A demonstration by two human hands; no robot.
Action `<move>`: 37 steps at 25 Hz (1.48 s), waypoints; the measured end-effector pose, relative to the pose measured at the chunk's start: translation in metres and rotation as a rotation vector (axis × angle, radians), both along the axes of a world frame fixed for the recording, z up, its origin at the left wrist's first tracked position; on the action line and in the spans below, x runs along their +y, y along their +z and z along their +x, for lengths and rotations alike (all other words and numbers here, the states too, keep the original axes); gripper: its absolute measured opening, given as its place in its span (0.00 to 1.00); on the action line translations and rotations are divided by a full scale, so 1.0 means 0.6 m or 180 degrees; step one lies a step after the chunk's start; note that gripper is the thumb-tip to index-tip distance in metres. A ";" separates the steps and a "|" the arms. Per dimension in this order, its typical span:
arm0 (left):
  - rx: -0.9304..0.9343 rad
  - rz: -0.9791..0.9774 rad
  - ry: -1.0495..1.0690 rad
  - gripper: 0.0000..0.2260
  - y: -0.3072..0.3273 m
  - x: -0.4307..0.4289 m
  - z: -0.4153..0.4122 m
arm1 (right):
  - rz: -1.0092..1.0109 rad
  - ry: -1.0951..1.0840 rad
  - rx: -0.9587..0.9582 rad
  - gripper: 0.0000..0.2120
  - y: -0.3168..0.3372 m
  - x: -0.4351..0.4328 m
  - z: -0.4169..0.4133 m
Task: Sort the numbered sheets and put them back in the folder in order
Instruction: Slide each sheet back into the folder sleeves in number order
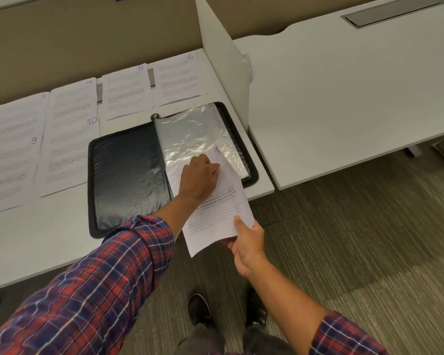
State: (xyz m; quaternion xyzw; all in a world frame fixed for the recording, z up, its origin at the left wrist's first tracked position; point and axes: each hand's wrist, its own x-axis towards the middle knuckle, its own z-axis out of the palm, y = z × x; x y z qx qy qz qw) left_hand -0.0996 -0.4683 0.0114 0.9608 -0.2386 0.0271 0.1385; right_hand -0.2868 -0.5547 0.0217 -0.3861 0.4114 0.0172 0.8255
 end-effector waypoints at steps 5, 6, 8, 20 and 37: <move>0.0342 0.0379 0.0009 0.21 0.008 -0.005 -0.006 | 0.0088 0.0094 -0.0127 0.10 0.000 0.006 0.002; 0.0436 0.0427 -0.0012 0.23 0.008 -0.007 -0.007 | -0.0048 0.0195 -0.0122 0.10 -0.004 0.008 -0.002; 0.0561 0.0461 -0.0056 0.24 0.008 -0.015 -0.010 | -0.0211 0.0269 -0.0049 0.11 -0.010 0.010 -0.001; 0.0190 0.0130 0.0079 0.08 0.012 0.030 -0.027 | 0.0091 -0.0079 0.0057 0.15 -0.010 0.024 0.089; 0.0021 0.0381 -0.0062 0.10 0.047 0.061 -0.023 | -0.0470 0.0108 0.0140 0.11 -0.013 0.076 0.207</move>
